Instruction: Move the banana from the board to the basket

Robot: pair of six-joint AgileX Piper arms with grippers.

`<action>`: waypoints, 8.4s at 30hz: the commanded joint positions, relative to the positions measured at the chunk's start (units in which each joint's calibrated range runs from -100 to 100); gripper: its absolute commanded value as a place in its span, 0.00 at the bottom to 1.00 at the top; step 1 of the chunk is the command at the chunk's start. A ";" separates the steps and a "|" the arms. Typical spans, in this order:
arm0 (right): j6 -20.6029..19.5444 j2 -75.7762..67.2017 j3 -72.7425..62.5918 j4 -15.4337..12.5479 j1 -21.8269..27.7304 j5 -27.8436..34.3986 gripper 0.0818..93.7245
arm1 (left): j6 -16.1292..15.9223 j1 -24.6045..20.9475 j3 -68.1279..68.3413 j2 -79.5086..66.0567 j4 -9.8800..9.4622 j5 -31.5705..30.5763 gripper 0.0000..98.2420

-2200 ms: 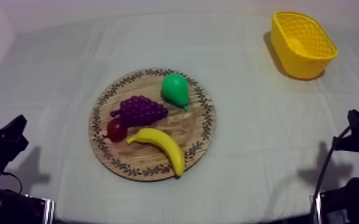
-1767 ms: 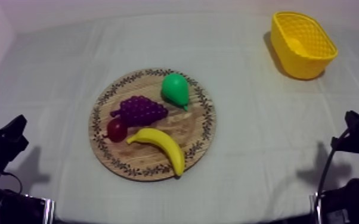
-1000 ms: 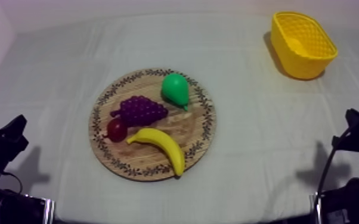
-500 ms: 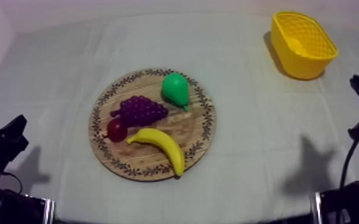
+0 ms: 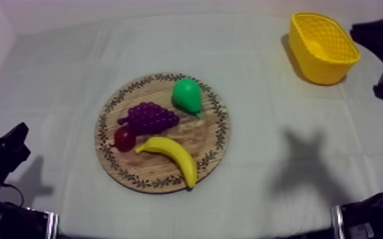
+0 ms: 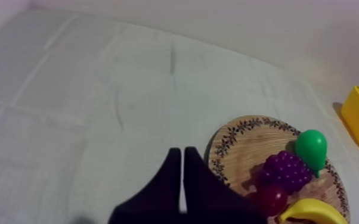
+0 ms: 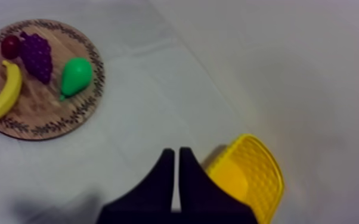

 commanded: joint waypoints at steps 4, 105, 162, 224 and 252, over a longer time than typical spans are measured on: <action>-4.13 8.24 -6.61 2.38 -8.48 2.86 0.00 | 0.00 0.01 -0.03 0.00 -0.01 -0.01 0.00; -27.37 77.80 -29.79 11.73 -28.55 -4.84 0.59 | 0.00 0.01 -0.03 0.00 -0.01 -0.01 0.00; -9.20 75.13 -69.43 7.46 6.86 9.30 0.26 | 0.01 0.01 -0.03 0.00 -0.01 -0.01 0.00; -11.70 75.58 -47.34 10.76 22.33 -7.64 0.02 | 0.00 -0.03 -0.03 0.00 -0.01 -0.01 0.00; -21.12 18.24 15.32 8.96 18.57 -24.21 0.13 | 0.01 -0.06 -0.03 0.00 -0.01 -0.01 0.00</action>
